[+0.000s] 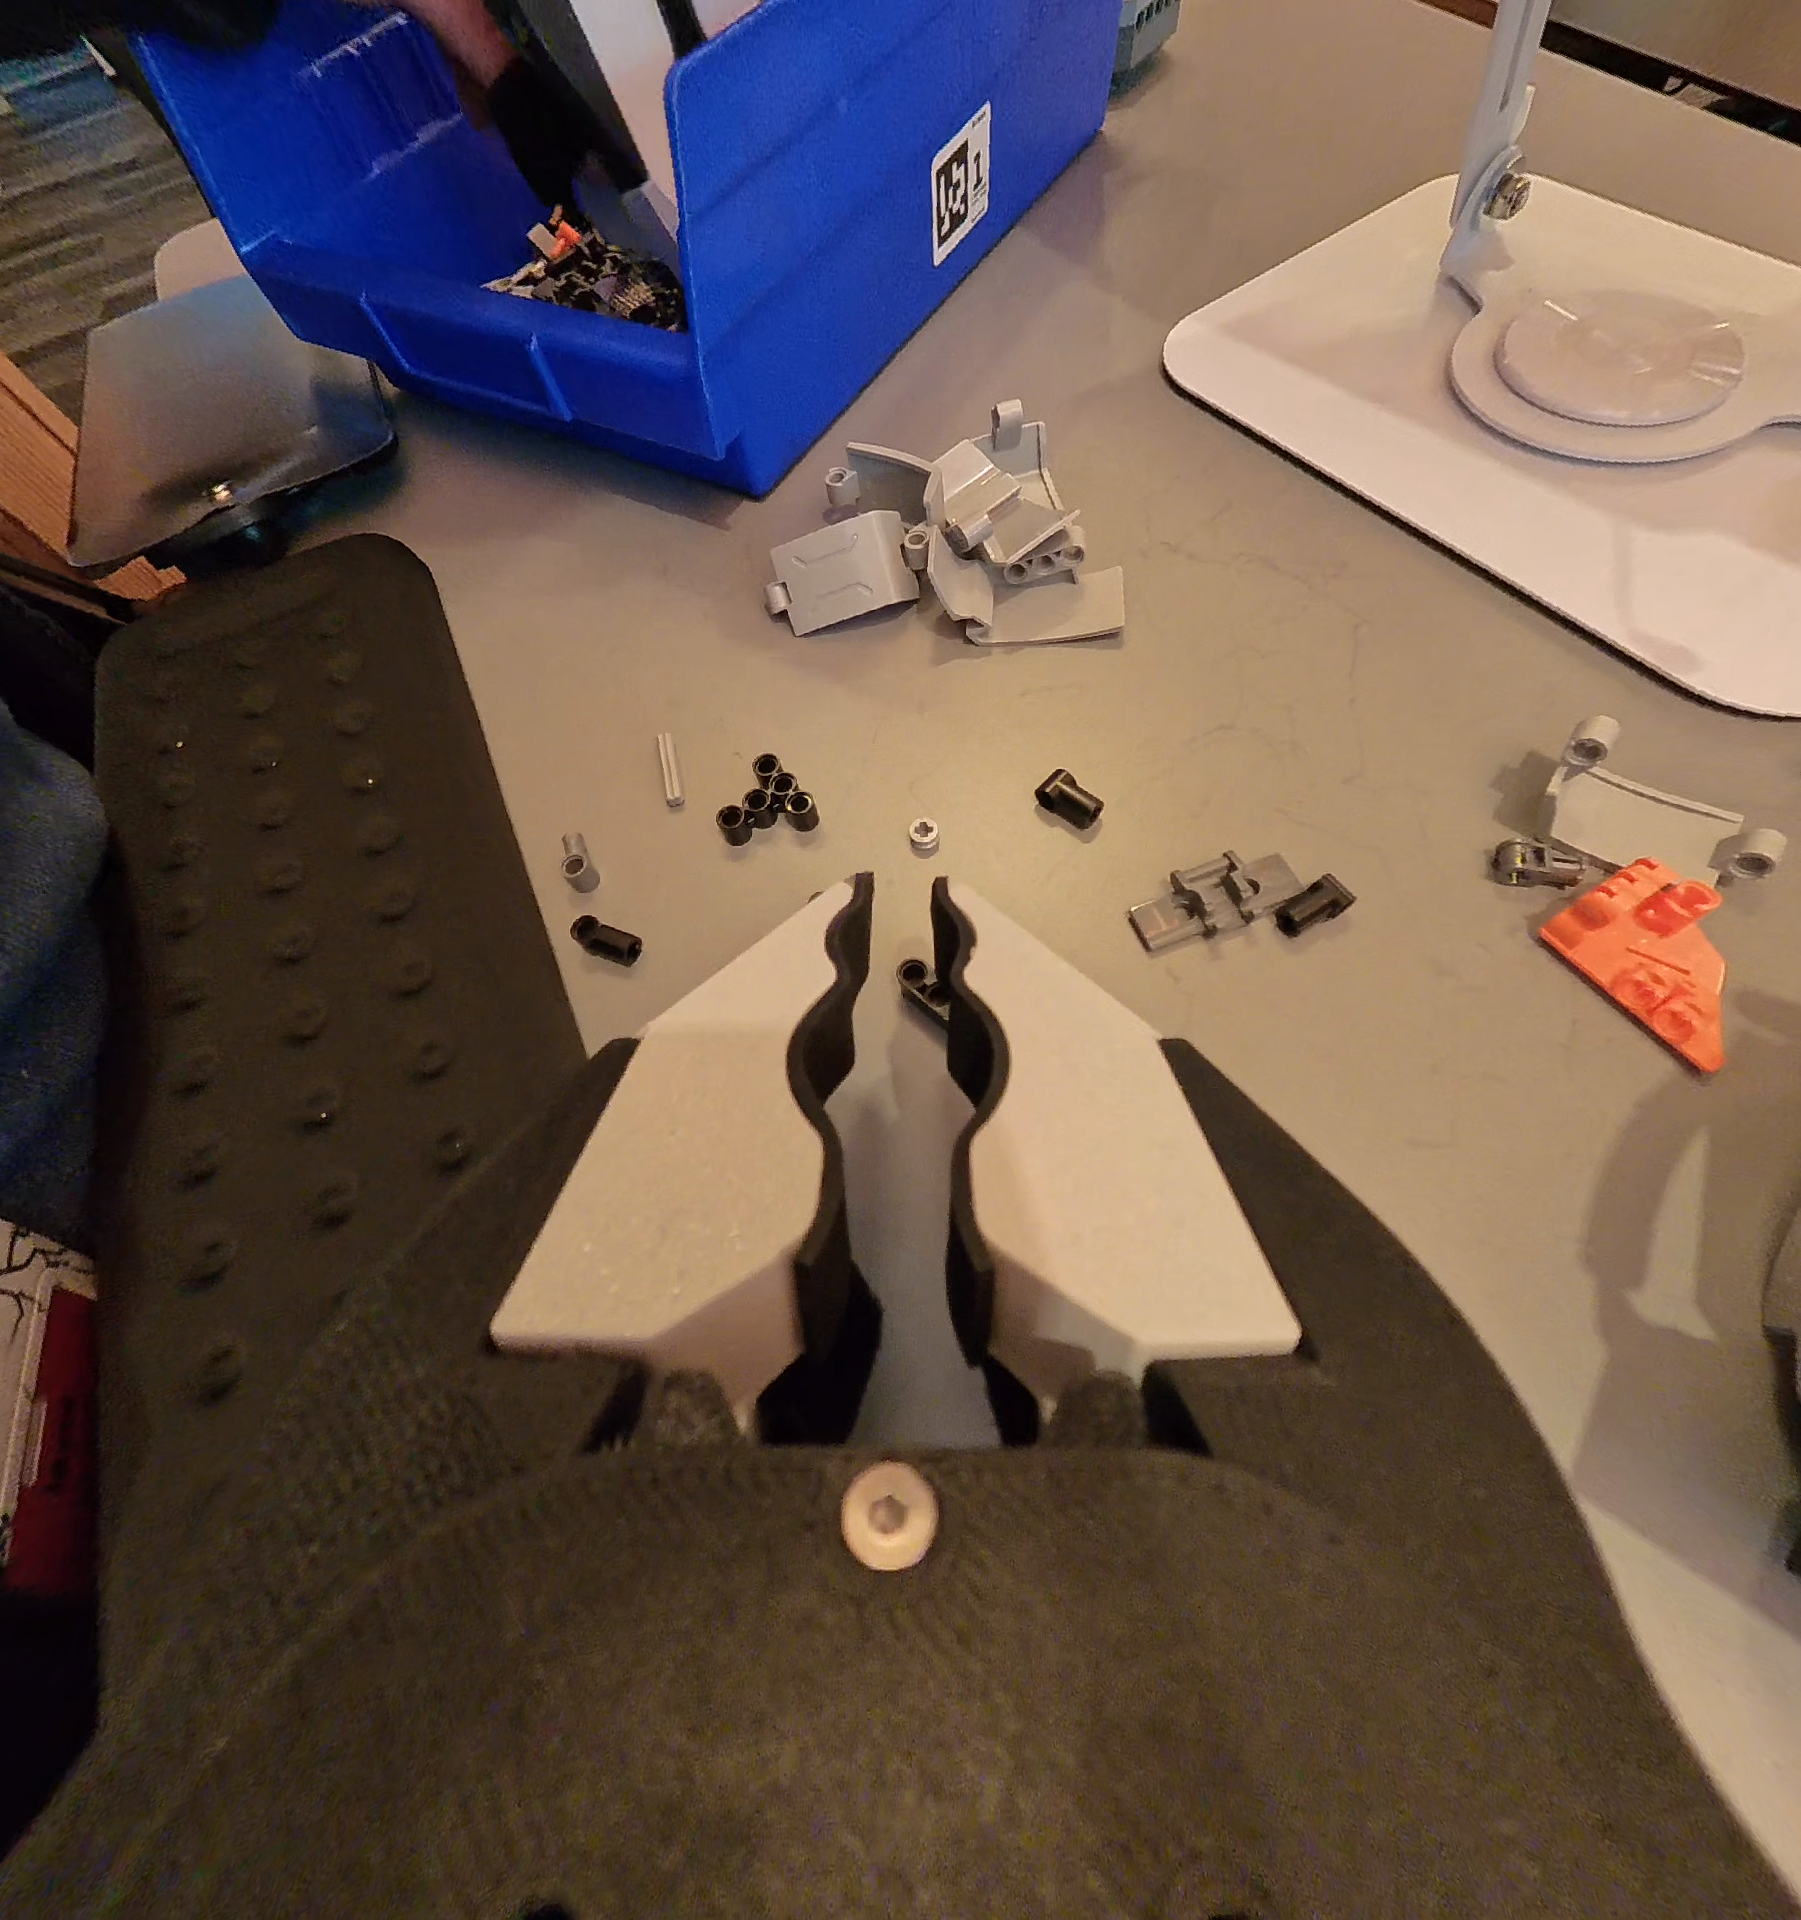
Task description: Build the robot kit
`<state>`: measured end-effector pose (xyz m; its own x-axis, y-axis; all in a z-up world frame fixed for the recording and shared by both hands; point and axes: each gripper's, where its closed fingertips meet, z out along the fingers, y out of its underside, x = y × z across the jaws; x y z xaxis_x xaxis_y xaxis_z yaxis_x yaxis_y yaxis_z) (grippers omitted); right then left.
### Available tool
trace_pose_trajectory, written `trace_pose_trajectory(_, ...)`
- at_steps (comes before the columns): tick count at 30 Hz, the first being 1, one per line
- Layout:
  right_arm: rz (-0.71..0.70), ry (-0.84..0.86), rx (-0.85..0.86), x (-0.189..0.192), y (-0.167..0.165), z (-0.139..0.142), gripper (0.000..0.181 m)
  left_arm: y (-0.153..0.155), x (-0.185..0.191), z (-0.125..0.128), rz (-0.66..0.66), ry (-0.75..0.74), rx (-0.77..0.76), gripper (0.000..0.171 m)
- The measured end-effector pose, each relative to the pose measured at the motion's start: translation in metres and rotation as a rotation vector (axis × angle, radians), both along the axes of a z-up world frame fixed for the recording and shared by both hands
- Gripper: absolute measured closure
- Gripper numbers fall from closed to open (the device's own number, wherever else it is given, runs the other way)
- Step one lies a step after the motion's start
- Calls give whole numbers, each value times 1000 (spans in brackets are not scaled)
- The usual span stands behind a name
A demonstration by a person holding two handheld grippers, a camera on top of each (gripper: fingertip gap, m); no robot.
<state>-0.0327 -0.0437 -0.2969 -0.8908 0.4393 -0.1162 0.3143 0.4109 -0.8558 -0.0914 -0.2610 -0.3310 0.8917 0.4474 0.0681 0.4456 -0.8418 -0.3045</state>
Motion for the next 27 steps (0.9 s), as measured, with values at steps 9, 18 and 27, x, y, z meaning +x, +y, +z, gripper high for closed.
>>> trace_pose_trajectory(9,4,5,-5,1,0,1,173,-1,13,27,-29,-53,89,169)
trace_pose_trajectory(18,-1,10,-17,0,0,4,173,96,79,91,-263,-92,286,169)
trace_pose_trajectory(27,-7,14,-24,0,2,5,173,146,81,3,-123,125,97,166)
